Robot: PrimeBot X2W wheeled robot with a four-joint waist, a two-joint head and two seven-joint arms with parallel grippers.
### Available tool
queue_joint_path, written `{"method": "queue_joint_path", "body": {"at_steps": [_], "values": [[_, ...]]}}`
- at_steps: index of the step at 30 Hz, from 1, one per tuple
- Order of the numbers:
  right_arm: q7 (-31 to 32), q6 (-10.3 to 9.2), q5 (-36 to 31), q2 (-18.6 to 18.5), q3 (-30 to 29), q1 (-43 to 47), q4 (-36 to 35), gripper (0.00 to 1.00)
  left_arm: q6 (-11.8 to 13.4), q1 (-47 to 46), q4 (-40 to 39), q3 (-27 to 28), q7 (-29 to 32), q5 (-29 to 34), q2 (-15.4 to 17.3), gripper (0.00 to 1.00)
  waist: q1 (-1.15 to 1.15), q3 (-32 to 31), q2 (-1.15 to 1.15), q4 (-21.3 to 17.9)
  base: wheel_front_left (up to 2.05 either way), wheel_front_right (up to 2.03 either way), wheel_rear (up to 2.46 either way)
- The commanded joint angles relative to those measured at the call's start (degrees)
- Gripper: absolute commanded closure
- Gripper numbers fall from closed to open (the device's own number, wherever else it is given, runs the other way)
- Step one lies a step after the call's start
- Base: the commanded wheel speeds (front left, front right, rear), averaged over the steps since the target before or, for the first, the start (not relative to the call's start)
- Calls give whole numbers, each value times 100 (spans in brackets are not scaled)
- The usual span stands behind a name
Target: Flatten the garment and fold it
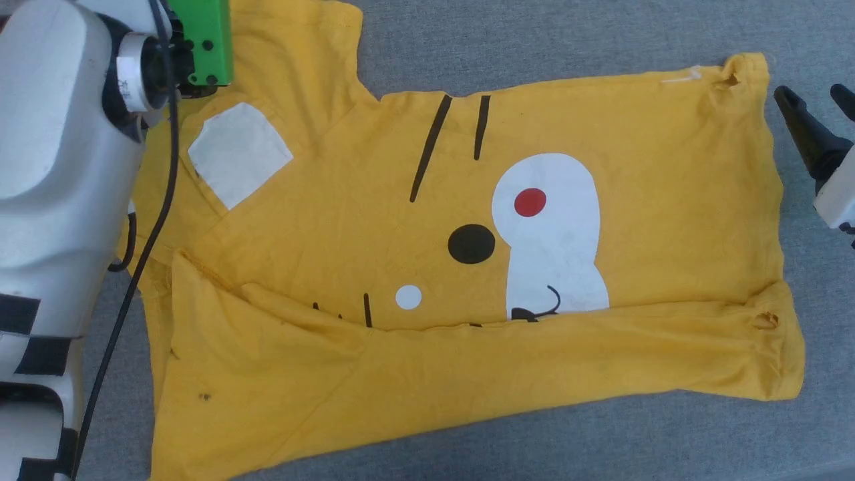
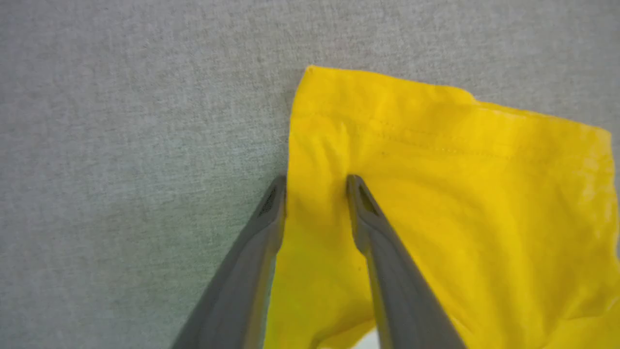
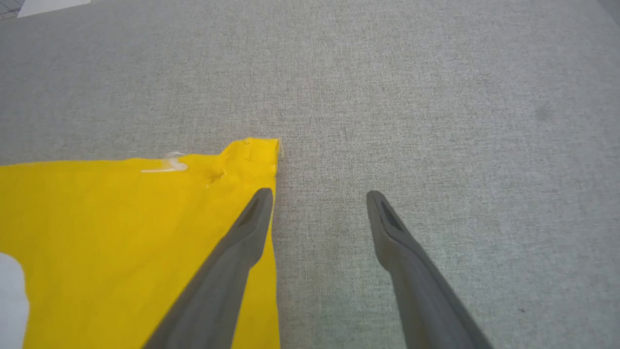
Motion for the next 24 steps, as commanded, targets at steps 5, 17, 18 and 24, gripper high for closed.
{"method": "queue_joint_path", "body": {"at_steps": [5, 17, 18, 24], "values": [[0, -9, 25, -59, -36, -8, -51, 0, -10, 401, -322, 317, -501, -280, 58, 100, 0, -31, 0, 104, 0, 0, 0], [625, -9, -523, -459, 636, -441, 217, 0, -275, 458, -792, 592, -1060, -698, -200, 100, 0, -100, 0, 373, 0, 0, 0], [696, -9, -555, -465, 726, -538, 285, 0, -292, 459, -818, 591, -1064, -718, -211, 100, 0, -87, 0, 391, 0, 0, 0], [1261, -9, -715, -544, 1151, -896, 704, 0, -331, 454, -902, 542, -1073, -732, -234, 100, 0, -41, 0, 468, 0, 0, 0]]}}
